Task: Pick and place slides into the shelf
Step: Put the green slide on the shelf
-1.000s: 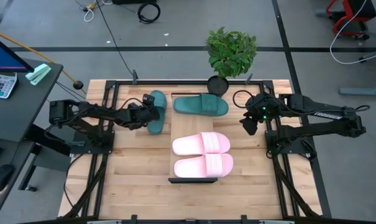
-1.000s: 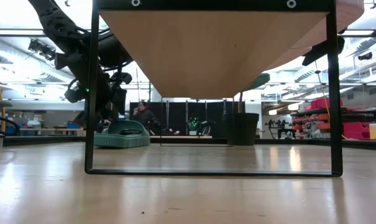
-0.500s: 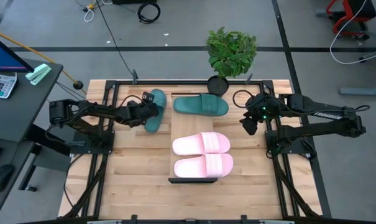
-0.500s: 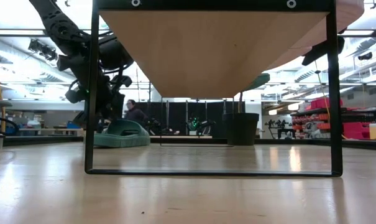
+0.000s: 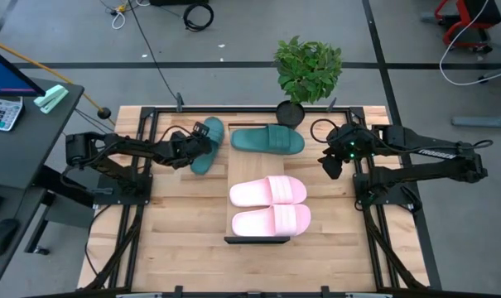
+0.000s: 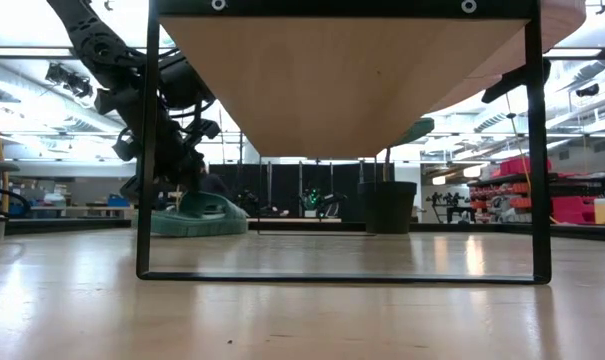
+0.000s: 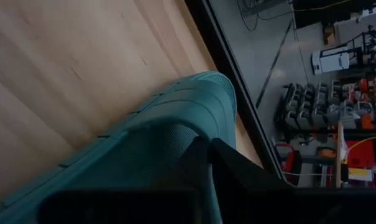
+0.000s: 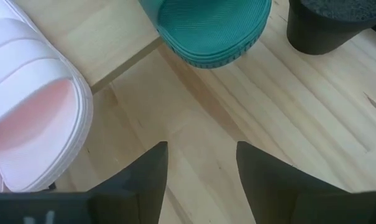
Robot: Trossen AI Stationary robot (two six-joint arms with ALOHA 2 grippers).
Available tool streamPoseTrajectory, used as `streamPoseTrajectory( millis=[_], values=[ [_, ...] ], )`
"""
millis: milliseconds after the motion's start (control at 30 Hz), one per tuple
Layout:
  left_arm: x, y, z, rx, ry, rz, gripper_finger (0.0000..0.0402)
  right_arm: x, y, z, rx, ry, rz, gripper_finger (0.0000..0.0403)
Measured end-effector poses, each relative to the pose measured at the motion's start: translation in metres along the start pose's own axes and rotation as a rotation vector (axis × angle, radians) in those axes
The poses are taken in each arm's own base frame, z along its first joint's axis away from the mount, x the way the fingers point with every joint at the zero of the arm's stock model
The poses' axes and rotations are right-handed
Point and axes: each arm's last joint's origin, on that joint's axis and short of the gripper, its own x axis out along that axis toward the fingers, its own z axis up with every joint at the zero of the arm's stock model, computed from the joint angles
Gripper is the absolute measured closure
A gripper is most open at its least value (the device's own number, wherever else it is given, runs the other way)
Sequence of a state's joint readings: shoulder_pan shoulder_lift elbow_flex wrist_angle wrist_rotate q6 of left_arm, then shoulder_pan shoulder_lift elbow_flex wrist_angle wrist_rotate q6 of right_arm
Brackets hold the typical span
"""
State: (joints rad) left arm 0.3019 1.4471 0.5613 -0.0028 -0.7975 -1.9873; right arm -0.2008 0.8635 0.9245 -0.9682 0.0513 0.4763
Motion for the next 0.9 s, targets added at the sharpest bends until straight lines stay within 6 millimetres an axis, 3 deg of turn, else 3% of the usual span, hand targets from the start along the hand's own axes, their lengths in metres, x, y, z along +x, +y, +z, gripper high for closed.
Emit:
streamPoseTrajectory(
  millis=[267, 533, 900],
  values=[
    [-0.001, -0.001, -0.001, 0.001, 0.004, -0.011, 0.0395, 0.0, 0.0, 0.0, 0.0, 0.0, 0.0, 0.0205],
    [-0.005, -0.016, -0.007, 0.0, 0.06, -0.133, 0.0397, 0.0, 0.0, 0.0, -0.001, 0.0, 0.0, 0.0205],
    [-0.022, -0.036, 0.014, 0.056, 0.003, -0.217, 0.04, 0.0, 0.0, 0.0, 0.001, 0.001, 0.0, 0.0205]
  ],
)
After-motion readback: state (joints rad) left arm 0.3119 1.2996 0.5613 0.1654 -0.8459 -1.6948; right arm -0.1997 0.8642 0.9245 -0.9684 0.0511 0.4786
